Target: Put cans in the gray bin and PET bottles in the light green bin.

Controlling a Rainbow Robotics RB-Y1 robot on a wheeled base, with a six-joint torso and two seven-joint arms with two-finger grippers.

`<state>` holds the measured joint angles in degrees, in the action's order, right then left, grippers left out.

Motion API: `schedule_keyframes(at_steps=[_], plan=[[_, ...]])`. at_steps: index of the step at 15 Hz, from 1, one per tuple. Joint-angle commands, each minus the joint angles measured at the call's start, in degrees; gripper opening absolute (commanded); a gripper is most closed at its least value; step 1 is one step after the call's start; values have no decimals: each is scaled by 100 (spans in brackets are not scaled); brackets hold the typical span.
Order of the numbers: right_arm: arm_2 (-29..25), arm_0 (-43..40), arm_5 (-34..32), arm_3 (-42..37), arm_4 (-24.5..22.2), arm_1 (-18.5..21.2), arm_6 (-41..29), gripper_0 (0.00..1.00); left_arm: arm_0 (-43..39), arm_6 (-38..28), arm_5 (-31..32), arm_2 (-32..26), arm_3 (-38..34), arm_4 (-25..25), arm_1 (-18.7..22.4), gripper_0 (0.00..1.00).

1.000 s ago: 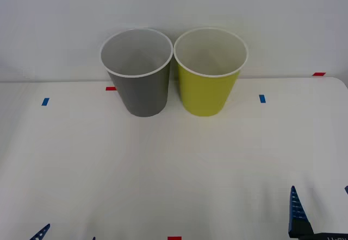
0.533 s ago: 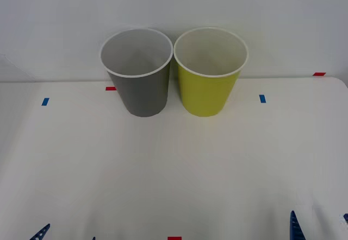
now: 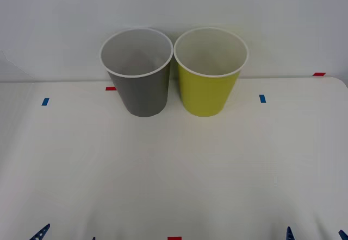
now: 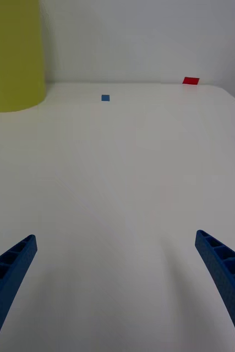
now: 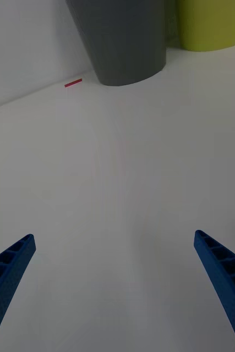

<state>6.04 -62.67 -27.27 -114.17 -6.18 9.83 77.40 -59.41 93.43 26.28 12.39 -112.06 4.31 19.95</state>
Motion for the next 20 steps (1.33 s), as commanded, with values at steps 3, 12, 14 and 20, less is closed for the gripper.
schedule_keyframes(at_steps=[3, 12, 14, 20], plan=[[-33, -18, -24, 0, 3, 46, -24, 100, 0, 0, 0, 0, 0, 0, 0, 100], [-33, -18, -24, 0, 3, 46, -24, 100, 0, 0, 0, 0, 0, 0, 0, 100], [-33, -18, -24, 0, 3, 46, -24, 100, 0, 0, 0, 0, 0, 0, 0, 100], [-33, -18, -24, 0, 3, 46, -24, 100, 0, 0, 0, 0, 0, 0, 0, 100]])
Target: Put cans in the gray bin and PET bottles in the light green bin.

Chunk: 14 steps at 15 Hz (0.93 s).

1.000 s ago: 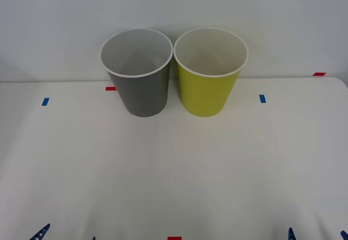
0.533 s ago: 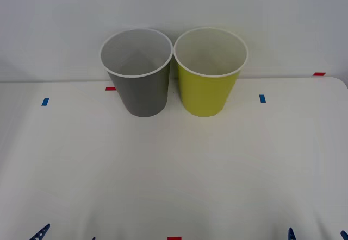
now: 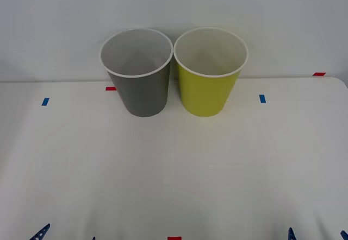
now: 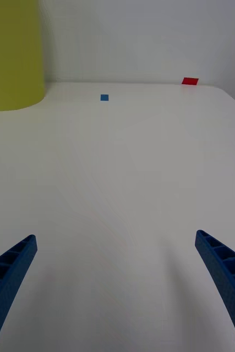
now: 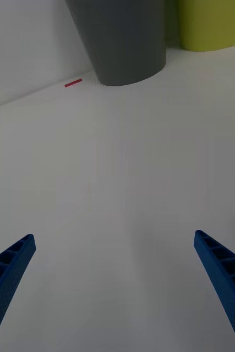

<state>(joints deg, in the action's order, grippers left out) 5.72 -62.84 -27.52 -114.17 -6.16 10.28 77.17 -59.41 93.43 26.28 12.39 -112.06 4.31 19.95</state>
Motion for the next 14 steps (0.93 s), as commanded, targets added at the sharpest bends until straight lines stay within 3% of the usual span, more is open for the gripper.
schedule_keyframes(at_steps=[1, 14], plan=[[0, 0, 1, 0, 1, 0, 0, 100, 0, 0, 0, 0, 0, 0, 0, 100], [0, 0, 1, 0, 1, 0, 0, 100, 0, 0, 0, 0, 0, 0, 0, 100]])
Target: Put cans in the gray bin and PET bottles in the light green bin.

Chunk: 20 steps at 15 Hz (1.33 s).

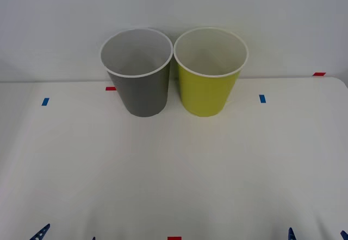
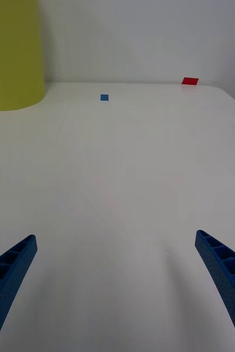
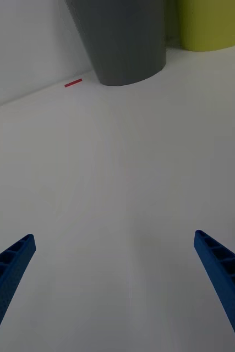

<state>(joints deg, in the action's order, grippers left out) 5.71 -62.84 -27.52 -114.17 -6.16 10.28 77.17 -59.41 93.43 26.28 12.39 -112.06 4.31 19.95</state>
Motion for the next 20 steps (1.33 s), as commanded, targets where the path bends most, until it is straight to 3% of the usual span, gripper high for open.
schedule_keyframes(at_steps=[1, 20], plan=[[0, 0, 1, 0, 0, 0, 0, 100, 0, 0, 0, 0, 0, 0, 0, 100], [0, 0, 1, 0, 0, 0, 0, 100, 0, 0, 0, 0, 0, 0, 0, 100]])
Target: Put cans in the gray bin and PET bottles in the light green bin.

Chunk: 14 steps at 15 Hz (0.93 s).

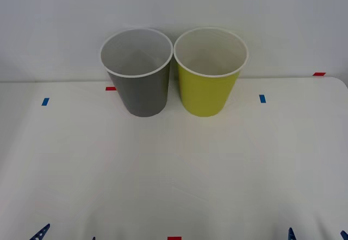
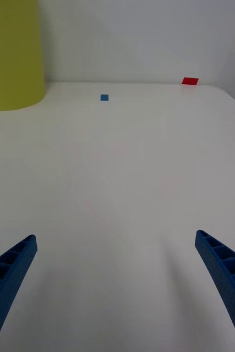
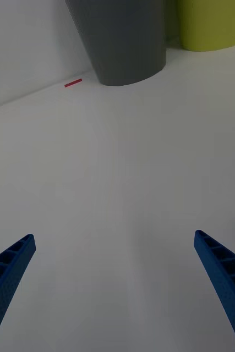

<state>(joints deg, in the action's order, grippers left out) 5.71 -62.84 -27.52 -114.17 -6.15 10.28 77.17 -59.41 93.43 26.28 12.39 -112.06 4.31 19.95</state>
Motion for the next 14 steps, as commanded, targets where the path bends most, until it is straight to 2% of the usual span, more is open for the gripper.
schedule_keyframes(at_steps=[1, 14], plan=[[0, 0, 1, 0, 0, 0, 0, 100, 0, 0, 0, 0, 0, 0, 0, 100], [0, 0, 1, 0, 0, 0, 0, 100, 0, 0, 0, 0, 0, 0, 0, 100]])
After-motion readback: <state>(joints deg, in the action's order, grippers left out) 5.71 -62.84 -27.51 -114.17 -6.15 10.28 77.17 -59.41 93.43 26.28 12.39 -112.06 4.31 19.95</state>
